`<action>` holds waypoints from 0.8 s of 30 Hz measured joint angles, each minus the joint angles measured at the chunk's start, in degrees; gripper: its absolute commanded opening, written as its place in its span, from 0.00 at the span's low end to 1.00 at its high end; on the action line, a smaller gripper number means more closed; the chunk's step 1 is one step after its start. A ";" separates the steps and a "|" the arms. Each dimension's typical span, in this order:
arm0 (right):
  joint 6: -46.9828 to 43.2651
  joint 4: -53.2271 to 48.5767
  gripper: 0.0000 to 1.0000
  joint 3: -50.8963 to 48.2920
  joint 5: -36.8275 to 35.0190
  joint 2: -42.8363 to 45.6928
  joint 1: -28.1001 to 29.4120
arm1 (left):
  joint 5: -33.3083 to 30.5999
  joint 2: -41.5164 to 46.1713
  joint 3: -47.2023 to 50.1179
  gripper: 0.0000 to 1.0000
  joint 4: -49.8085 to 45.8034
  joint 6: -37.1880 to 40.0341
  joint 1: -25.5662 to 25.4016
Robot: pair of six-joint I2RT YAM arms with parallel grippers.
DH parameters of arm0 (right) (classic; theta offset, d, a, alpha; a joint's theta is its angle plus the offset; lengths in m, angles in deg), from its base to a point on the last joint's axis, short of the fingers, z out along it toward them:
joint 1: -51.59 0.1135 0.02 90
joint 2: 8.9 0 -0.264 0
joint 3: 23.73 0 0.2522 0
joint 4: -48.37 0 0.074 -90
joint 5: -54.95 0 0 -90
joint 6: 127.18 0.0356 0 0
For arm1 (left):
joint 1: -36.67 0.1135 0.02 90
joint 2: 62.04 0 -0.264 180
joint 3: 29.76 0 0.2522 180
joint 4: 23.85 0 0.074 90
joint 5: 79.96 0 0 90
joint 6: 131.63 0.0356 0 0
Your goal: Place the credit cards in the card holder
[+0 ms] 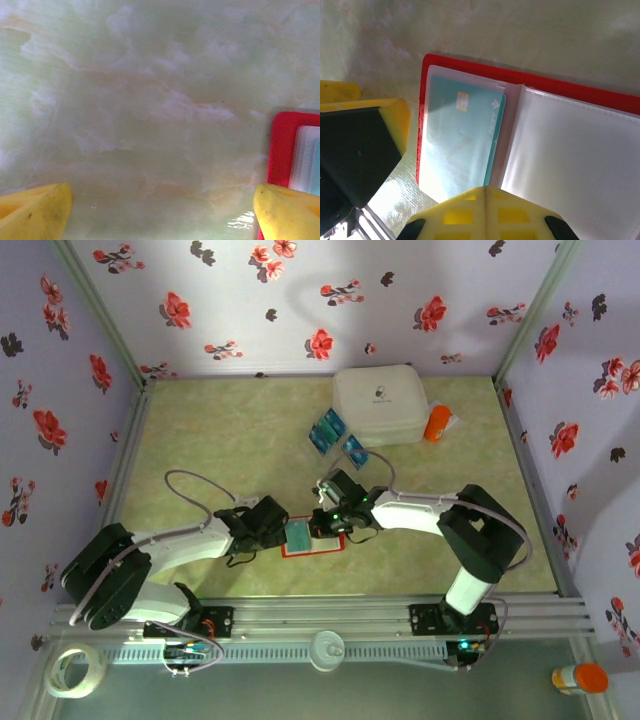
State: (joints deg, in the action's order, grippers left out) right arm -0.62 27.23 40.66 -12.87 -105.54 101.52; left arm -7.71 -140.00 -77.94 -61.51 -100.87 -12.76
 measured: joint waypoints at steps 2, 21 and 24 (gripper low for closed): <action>0.04 0.02 0.05 0.00 -0.20 -0.24 0.17 | 0.00 -0.11 0.00 0.94 0.13 0.00 0.00; 0.94 0.00 0.04 0.02 -1.68 -1.79 1.01 | -0.22 -0.74 0.00 0.94 0.31 0.04 0.00; 0.96 0.00 0.04 0.44 -1.66 -2.69 1.49 | -0.22 -0.81 0.00 0.94 0.31 0.04 0.00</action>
State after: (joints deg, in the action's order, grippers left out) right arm 0.34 27.23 41.10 -14.54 -108.23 103.00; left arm -7.93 -140.80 -77.94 -61.21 -100.83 -12.76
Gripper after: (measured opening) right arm 0.058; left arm 0.937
